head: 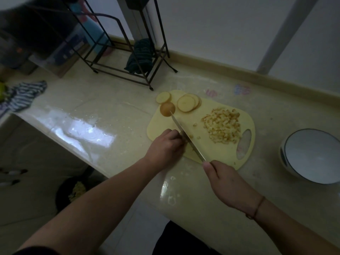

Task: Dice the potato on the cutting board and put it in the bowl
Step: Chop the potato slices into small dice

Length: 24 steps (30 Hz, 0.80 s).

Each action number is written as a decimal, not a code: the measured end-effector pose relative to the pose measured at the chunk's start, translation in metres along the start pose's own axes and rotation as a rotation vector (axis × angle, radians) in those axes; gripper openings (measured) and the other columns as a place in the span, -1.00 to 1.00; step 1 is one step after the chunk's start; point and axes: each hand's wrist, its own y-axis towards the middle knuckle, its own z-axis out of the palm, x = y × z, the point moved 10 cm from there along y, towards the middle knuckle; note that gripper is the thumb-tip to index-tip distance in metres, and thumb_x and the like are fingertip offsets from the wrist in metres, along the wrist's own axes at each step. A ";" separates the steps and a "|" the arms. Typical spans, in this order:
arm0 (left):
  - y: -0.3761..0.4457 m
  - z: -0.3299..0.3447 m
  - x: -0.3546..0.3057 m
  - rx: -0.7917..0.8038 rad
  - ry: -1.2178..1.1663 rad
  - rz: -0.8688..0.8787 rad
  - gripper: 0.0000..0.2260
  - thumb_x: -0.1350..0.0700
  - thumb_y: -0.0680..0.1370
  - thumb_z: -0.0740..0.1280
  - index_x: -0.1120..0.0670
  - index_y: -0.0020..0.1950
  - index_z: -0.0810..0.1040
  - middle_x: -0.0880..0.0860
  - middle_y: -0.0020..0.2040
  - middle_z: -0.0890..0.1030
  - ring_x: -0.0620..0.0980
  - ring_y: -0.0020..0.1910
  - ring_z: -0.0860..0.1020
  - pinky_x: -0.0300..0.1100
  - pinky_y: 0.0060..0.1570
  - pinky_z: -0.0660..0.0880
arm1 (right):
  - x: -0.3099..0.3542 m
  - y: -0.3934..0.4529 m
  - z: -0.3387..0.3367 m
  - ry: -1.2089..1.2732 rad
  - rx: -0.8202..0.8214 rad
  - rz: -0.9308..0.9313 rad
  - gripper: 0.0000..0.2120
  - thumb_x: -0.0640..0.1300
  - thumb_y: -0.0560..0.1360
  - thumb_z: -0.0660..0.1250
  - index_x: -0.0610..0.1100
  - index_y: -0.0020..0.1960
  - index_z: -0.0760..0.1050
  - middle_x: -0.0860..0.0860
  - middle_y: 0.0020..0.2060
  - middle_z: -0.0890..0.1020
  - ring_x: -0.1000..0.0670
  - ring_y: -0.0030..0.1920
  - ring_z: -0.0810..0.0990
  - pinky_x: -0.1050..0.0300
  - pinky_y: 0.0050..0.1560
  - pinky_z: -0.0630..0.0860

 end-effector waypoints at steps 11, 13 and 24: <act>0.001 -0.001 0.002 -0.057 -0.008 -0.038 -0.81 0.14 0.53 0.34 0.21 -0.16 0.67 0.13 -0.19 0.56 0.11 -0.23 0.53 -0.17 -0.22 0.42 | -0.012 -0.006 -0.017 0.090 0.006 0.063 -0.53 0.16 0.62 0.03 -0.16 -0.27 0.37 -0.04 -0.41 0.47 0.13 -0.53 0.36 0.22 -0.43 0.27; 0.003 -0.003 0.001 -0.053 -0.006 -0.037 -0.81 0.13 0.53 0.33 0.21 -0.17 0.66 0.13 -0.19 0.56 0.12 -0.25 0.54 -0.14 -0.24 0.45 | -0.007 -0.007 -0.017 0.113 -0.002 0.056 -0.53 0.16 0.62 0.05 -0.15 -0.28 0.36 -0.02 -0.43 0.47 0.14 -0.53 0.38 0.21 -0.43 0.29; 0.001 -0.002 0.007 -0.028 -0.016 -0.058 -0.89 0.23 0.47 0.39 0.24 -0.23 0.59 0.20 -0.16 0.57 0.18 -0.24 0.57 0.01 -0.35 0.54 | 0.004 -0.017 -0.009 0.103 -0.036 -0.011 -0.51 0.21 0.57 0.03 -0.15 -0.30 0.37 -0.04 -0.44 0.52 0.08 -0.39 0.48 0.19 -0.29 0.40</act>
